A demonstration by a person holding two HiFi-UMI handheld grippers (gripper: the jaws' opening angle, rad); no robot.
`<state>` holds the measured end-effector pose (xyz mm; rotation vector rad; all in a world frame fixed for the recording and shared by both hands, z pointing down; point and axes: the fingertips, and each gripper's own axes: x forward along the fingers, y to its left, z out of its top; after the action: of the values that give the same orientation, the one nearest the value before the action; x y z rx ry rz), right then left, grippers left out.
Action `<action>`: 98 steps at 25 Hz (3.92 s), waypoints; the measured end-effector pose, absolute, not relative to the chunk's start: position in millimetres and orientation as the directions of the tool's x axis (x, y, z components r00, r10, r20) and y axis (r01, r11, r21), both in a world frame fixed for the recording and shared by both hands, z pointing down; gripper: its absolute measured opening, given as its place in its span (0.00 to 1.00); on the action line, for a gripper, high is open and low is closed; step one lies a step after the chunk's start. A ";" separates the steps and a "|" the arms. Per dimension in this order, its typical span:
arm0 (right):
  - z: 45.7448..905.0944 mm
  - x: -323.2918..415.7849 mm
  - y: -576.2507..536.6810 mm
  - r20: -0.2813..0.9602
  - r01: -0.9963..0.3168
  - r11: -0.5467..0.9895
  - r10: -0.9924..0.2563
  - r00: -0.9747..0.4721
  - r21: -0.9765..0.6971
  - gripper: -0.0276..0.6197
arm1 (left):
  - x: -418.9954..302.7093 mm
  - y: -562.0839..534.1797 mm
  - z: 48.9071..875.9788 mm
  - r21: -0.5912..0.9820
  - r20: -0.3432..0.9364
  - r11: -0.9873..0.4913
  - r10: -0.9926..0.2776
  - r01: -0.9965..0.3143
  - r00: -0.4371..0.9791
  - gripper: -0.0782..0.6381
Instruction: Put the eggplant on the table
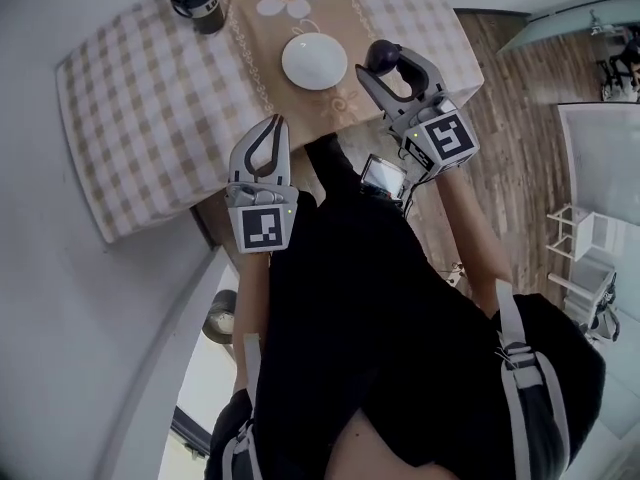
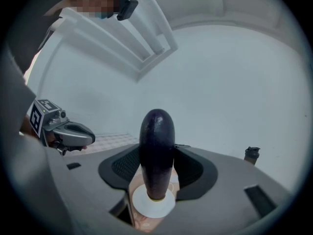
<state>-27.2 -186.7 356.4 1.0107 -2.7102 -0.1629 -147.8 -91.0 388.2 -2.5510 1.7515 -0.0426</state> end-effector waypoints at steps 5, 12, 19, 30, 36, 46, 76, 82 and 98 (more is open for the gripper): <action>362.2 -45.4 -201.3 0.226 -0.583 0.762 -0.643 -0.732 0.282 0.38 | -164.0 -95.5 394.1 -0.075 -0.004 -0.352 -0.935 -0.933 0.354 0.13; 383.7 -64.7 -216.8 0.352 -0.444 0.787 -0.597 -0.721 0.427 0.38 | -176.0 -97.0 399.4 -0.079 0.014 -0.339 -0.941 -0.937 0.339 0.13; 415.4 -67.0 -232.5 0.515 -0.232 0.809 -0.536 -0.669 0.540 0.38 | -173.0 -97.9 401.0 -0.072 0.012 -0.340 -0.941 -0.938 0.340 0.13; 476.4 -82.6 -230.8 0.723 0.214 0.762 -0.428 -0.542 0.611 0.38 | -180.1 -95.6 405.7 -0.065 0.009 -0.308 -0.951 -0.949 0.308 0.13; 507.1 -86.3 -238.0 0.791 0.299 0.784 -0.360 -0.494 0.544 0.38 | -187.2 -92.5 408.2 -0.078 0.022 -0.280 -0.960 -0.957 0.279 0.13; 555.0 -84.2 -248.4 0.858 0.399 0.790 -0.292 -0.423 0.466 0.38 | -195.8 -86.9 409.5 -0.104 0.017 -0.235 -0.972 -0.966 0.235 0.13; 621.0 -79.2 -265.2 0.957 0.534 0.809 -0.116 -0.266 0.246 0.38 | -208.0 -81.3 419.0 -0.088 0.043 -0.158 -0.987 -0.983 0.155 0.13; 623.8 -78.2 -265.2 0.962 0.528 0.819 -0.102 -0.253 0.225 0.38 | -208.2 -79.8 421.3 -0.090 0.051 -0.158 -0.987 -0.983 0.154 0.13; 627.9 -76.2 -268.5 0.979 0.443 0.892 0.010 -0.204 0.084 0.38 | -201.2 -79.9 418.9 -0.117 0.036 -0.168 -0.986 -0.979 0.165 0.13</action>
<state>-76.2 -268.5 627.9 -0.3458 -1.7420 -0.4082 -201.2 -79.9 418.9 -2.3461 1.9814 -0.1593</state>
